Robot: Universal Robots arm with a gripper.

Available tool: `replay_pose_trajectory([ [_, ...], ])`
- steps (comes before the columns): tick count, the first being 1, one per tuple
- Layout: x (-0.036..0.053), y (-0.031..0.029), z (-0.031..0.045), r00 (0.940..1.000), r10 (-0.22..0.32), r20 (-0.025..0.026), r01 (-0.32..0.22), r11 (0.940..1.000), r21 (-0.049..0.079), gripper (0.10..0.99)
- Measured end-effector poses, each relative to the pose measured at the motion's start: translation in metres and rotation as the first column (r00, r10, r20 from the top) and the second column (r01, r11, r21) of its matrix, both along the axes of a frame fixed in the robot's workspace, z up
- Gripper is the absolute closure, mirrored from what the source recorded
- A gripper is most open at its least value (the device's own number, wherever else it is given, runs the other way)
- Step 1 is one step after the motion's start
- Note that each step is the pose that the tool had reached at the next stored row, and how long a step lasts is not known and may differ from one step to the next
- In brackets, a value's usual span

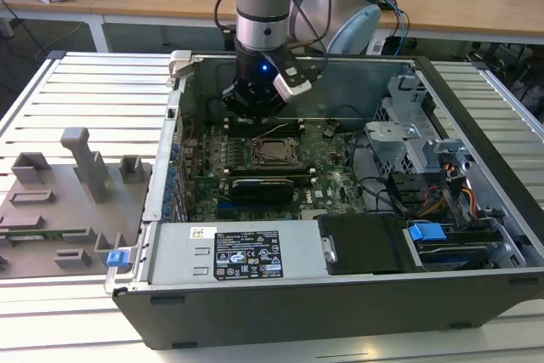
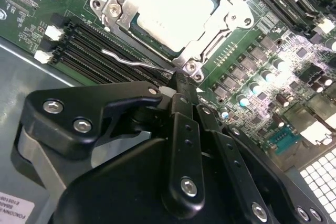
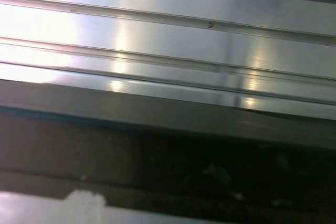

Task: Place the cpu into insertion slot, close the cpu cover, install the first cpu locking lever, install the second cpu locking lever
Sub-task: 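Install the first cpu locking lever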

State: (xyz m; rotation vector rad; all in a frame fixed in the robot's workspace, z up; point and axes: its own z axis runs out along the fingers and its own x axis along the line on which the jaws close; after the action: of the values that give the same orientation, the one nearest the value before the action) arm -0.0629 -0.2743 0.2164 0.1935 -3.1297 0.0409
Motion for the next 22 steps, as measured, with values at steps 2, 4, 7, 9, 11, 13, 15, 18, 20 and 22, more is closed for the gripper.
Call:
replay_pose_trajectory([
  [2,0.0011,0.0000,-0.0011,1.0000,0.000,0.0000,0.000,1.0000,0.000,0.980],
  [4,0.0019,0.0000,-0.0019,1.0000,0.000,-0.0001,0.000,1.0000,0.000,0.980],
  [7,0.0030,0.0000,-0.0031,1.0000,0.000,-0.0001,0.000,1.0000,0.000,0.980],
  [9,0.0049,0.0000,-0.0053,1.0000,0.000,-0.0002,0.000,1.0000,0.000,0.980],
  [11,0.0067,0.0000,-0.0071,1.0000,0.000,-0.0003,0.000,1.0000,0.000,0.980],
  [13,0.0100,0.0000,-0.0086,1.0000,0.000,-0.0002,0.000,1.0000,0.000,0.980],
  [15,0.0119,0.0002,-0.0093,1.0000,-0.002,-0.0002,0.002,1.0000,0.000,0.980],
  [18,0.0154,0.0012,-0.0093,1.0000,-0.007,-0.0002,0.007,1.0000,0.000,0.980],
  [20,0.0202,0.0023,-0.0093,0.9999,-0.013,-0.0002,0.013,0.9999,0.000,0.980],
  [22,0.0271,0.0027,-0.0101,0.9998,-0.020,-0.0010,0.020,0.9998,0.000,0.980],
])
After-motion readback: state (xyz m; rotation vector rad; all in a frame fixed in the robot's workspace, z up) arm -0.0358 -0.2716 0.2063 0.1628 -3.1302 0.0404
